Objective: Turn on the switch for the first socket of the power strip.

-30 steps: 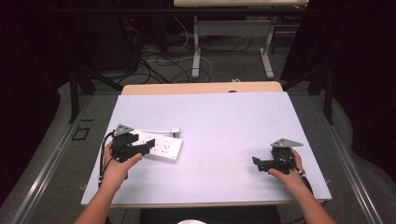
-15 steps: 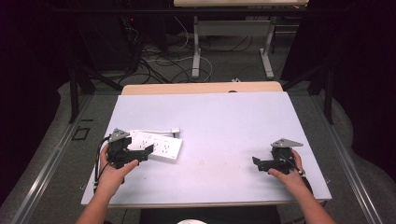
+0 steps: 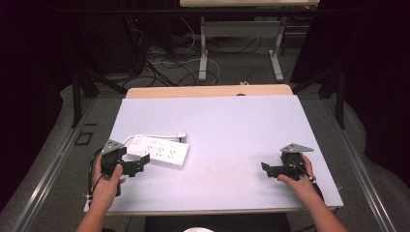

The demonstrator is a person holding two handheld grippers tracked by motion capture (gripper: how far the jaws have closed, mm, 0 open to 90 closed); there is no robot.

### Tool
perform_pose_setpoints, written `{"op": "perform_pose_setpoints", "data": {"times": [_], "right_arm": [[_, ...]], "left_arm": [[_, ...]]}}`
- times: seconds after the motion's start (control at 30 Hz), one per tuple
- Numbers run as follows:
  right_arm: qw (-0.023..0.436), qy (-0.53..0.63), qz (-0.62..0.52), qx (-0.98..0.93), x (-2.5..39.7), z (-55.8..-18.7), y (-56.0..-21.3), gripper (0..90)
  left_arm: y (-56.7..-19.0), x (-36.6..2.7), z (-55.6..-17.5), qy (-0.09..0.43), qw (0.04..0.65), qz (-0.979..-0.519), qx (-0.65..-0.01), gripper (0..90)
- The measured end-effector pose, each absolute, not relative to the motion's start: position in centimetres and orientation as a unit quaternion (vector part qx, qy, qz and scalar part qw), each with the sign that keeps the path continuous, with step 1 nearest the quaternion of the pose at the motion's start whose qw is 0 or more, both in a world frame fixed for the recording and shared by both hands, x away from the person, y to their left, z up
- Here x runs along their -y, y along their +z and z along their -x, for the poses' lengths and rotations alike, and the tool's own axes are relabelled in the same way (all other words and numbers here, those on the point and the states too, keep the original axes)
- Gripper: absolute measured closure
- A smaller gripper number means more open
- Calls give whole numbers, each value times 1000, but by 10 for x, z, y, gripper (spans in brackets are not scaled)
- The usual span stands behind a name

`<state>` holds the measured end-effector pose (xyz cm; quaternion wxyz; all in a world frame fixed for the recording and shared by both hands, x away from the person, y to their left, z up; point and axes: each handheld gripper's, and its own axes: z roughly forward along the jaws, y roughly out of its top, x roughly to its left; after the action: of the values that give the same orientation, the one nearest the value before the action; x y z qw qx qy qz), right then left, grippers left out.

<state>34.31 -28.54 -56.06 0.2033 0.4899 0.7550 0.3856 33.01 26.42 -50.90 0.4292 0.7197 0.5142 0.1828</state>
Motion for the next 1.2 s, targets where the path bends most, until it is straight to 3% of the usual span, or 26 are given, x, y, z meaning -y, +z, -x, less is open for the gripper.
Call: {"op": "perform_pose_setpoints", "data": {"times": [0.53,1.2], "right_arm": [[204,385,-490,-755,285,-343,-560,10],[204,386,-485,-758,286,-343,-559,10]], "left_arm": [[-528,-289,-335,177,423,-694,-555,1],[-546,-298,-341,177,402,-704,-558,3]]}}
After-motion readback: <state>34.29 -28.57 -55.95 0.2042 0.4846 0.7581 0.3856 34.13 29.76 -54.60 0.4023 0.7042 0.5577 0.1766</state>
